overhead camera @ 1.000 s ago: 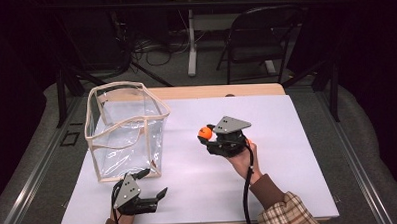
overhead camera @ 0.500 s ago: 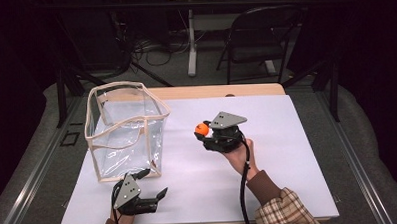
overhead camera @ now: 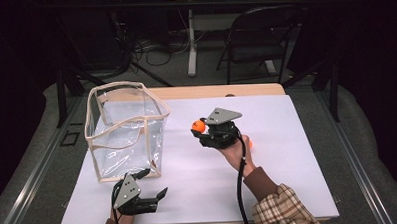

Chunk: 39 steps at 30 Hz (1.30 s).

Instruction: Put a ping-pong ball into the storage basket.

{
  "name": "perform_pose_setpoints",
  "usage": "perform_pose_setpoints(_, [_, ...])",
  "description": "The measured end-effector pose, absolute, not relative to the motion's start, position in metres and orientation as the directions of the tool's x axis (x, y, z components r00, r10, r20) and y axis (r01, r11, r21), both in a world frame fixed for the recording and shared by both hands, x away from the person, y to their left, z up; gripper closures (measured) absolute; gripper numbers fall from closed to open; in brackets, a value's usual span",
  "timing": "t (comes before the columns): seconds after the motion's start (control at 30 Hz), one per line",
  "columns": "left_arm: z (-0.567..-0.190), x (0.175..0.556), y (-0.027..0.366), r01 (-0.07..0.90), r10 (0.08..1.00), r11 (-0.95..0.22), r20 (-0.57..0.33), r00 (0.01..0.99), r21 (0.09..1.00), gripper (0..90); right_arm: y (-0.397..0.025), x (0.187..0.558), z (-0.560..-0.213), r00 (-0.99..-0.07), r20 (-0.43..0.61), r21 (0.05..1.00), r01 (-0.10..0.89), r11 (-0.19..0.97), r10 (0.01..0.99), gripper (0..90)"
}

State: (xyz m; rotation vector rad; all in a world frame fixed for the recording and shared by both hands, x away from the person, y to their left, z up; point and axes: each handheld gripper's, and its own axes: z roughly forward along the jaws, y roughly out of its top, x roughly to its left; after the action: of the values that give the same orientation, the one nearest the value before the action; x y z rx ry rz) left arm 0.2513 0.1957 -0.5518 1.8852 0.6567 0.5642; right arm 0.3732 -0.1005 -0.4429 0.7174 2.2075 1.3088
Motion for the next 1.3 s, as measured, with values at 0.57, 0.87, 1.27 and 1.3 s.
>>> perform_pose_setpoints(0.57, [-0.552, 0.252, 0.196, 0.19, 0.667, -0.331, 0.086, 0.74, 0.924, 16.1, -0.091, 0.383, -0.438, -0.757, -0.122, 0.894, 0.197, 0.403, 0.642, 51.1])
perform_pose_setpoints(0.87, [-0.551, 0.251, 0.196, 0.187, 0.667, -0.327, 0.086, 0.74, 0.926, 16.0, -0.085, 0.39, -0.435, -0.761, -0.122, 0.892, 0.198, 0.407, 0.637, 51.1])
perform_pose_setpoints(1.27, [-0.552, 0.251, 0.196, 0.184, 0.661, -0.333, 0.089, 0.745, 0.925, 16.0, -0.081, 0.396, -0.429, -0.764, -0.118, 0.895, 0.195, 0.401, 0.635, 51.1])
perform_pose_setpoints(1.3, [-0.552, 0.251, 0.195, 0.185, 0.66, -0.332, 0.088, 0.746, 0.925, 16.1, -0.081, 0.396, -0.428, -0.764, -0.117, 0.896, 0.194, 0.399, 0.635, 51.1])
